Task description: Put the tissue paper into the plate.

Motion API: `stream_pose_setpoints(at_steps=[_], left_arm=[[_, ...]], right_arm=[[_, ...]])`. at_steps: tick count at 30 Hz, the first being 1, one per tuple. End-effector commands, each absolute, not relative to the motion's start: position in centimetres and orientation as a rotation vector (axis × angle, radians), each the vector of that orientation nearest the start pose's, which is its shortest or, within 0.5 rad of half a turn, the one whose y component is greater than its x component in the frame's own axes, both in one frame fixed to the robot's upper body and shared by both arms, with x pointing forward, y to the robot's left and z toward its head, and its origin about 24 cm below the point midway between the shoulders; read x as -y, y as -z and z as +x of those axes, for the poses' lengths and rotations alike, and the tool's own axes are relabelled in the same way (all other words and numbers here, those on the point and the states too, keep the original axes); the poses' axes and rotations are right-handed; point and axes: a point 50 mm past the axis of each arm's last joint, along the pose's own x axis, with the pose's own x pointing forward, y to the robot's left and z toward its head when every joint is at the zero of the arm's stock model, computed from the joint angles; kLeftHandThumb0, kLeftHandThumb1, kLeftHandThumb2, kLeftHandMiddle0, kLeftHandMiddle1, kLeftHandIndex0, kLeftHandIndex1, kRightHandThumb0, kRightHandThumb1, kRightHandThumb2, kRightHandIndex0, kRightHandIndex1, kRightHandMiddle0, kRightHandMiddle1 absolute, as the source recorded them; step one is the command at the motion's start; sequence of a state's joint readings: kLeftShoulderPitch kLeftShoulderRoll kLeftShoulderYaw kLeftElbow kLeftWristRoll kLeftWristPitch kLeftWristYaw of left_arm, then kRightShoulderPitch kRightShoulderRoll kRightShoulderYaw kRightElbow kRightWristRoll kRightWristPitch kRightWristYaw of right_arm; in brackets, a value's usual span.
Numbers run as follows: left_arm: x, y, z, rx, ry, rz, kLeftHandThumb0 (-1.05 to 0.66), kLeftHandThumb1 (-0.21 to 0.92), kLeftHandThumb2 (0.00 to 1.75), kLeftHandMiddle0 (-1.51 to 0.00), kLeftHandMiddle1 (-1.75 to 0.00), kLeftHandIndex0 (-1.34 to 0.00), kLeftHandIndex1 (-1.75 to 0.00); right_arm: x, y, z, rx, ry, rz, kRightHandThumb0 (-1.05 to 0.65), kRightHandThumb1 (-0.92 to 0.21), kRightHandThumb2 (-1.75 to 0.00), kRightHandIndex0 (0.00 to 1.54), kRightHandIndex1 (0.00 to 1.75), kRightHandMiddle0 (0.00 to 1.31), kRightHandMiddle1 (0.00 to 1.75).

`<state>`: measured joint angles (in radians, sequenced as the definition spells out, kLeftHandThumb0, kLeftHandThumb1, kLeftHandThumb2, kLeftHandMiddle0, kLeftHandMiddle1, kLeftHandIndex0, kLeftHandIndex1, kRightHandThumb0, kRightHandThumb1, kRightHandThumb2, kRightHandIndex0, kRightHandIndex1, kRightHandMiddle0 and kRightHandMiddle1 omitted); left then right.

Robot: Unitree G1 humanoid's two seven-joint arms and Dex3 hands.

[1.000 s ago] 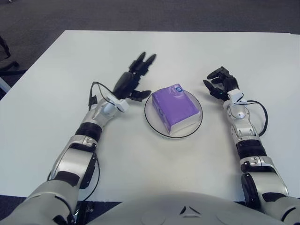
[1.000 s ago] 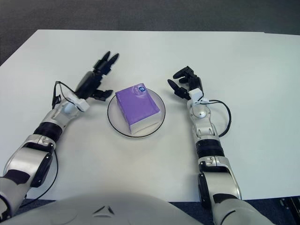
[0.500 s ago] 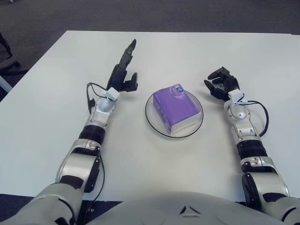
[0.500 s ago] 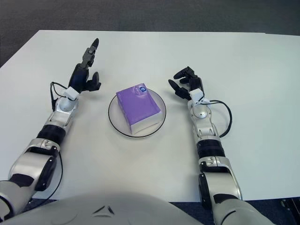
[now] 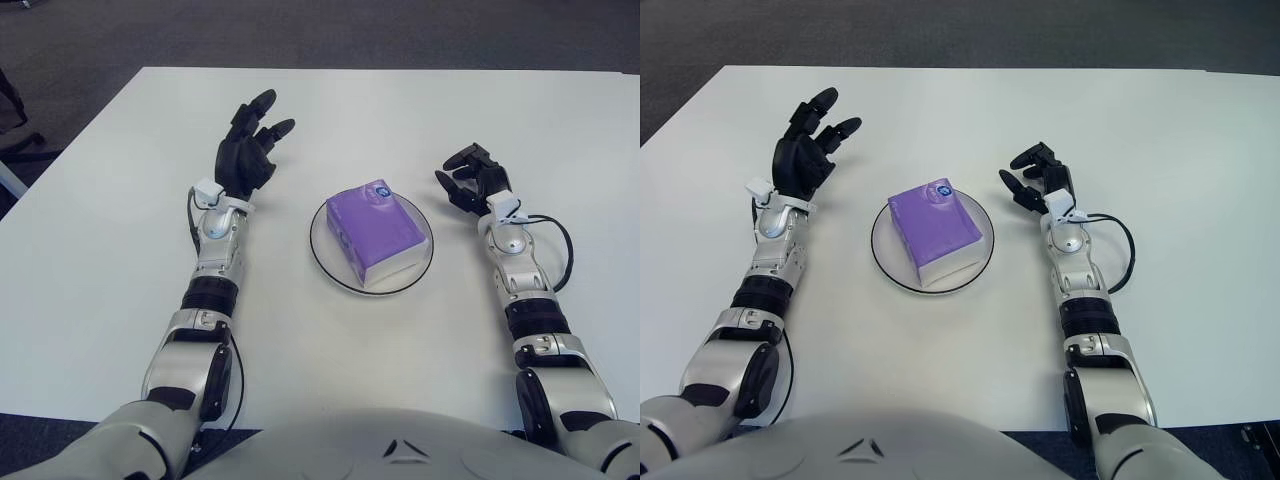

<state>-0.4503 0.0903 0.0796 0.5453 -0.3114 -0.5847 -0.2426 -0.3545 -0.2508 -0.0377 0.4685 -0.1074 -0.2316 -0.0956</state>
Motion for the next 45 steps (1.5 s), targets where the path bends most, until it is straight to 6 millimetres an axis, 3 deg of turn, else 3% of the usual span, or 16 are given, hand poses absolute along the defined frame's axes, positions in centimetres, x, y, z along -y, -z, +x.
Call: stream_pose_setpoints(at_steps=[1,13,22,45], left_arm=[[-15.5,-5.3,30.3,0.354,0.113,-0.261,-0.29,0.92,0.64,-0.76,-1.7,-0.54,-1.67],[-15.6,-3.5,29.6,0.267,0.046,-0.312,-0.26,0.92,0.49,-0.82,-1.75,-0.54,-1.75],[-16.3,-2.0,29.6,0.171,-0.067,-0.19,-0.24,0.92,0.45,-0.87,-1.75,-0.54,-1.75],[-15.0,-0.4,29.2,0.083,-0.05,-0.153,-0.25,0.92,0.41,-0.91,-1.75,-0.59,-1.75]], right_arm=[[19.8,-1.5,29.3,-0.045,0.079,-0.314,-0.37,-0.87,-0.39,0.71,1.61,0.44,1.53],[20.0,-1.5,29.2,-0.046,0.079,-0.314,-0.37,-0.87,-0.38,0.71,1.61,0.44,1.53],[20.1,-1.5,29.2,-0.045,0.08,-0.314,-0.37,-0.87,-0.38,0.71,1.61,0.44,1.53],[20.0,-1.6,29.1,-0.044,0.079,-0.314,-0.37,-0.87,-0.38,0.71,1.61,0.44,1.53]])
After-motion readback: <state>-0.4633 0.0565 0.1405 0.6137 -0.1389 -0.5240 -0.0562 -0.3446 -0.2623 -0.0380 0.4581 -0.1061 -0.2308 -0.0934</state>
